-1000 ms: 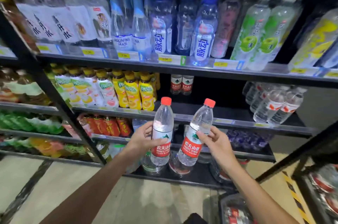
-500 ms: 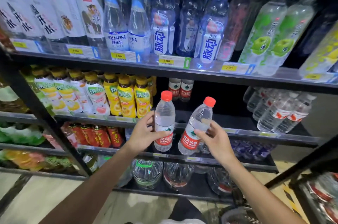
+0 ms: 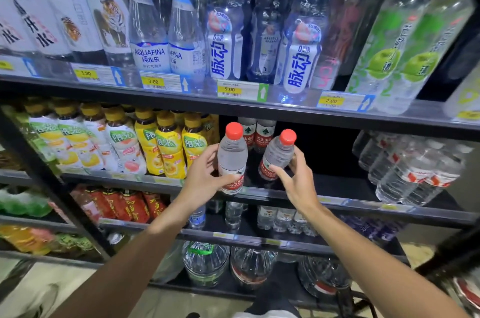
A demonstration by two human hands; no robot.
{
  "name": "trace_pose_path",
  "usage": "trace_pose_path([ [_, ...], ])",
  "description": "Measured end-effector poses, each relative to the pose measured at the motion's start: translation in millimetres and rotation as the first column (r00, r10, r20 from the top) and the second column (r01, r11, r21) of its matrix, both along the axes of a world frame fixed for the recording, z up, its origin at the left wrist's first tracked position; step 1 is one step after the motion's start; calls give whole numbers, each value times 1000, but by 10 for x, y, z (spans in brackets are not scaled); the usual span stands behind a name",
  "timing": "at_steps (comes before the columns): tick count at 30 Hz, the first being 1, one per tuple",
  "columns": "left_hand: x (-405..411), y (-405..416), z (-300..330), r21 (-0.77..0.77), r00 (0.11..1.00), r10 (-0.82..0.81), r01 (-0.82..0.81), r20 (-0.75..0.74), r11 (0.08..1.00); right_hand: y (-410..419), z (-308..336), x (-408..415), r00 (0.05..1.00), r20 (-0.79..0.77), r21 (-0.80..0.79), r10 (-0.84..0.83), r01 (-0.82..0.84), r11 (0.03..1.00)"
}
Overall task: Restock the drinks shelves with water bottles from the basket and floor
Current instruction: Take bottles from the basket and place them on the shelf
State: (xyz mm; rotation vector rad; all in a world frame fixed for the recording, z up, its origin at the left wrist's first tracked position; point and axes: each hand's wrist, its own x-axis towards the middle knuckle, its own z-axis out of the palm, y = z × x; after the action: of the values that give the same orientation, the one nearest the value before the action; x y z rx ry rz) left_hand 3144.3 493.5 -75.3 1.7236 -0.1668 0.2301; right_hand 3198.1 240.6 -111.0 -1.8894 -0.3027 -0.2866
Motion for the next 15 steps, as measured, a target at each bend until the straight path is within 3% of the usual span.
trace_pose_path([
  [6, 128, -44, 9, -15, 1000, 10, -10, 9, 1000, 3, -162, 501, 997, -53, -119, -49, 43, 992],
  [11, 299, -97, -41, 37, 1000, -4, 3, 28, 999, -19, -43, 706, 994, -61, -332, 91, -106, 937],
  [15, 475, -142, -152, 100, 999, -28, 26, 21, 995, -90, -40, 750, 990, -86, -401, 114, -139, 906],
])
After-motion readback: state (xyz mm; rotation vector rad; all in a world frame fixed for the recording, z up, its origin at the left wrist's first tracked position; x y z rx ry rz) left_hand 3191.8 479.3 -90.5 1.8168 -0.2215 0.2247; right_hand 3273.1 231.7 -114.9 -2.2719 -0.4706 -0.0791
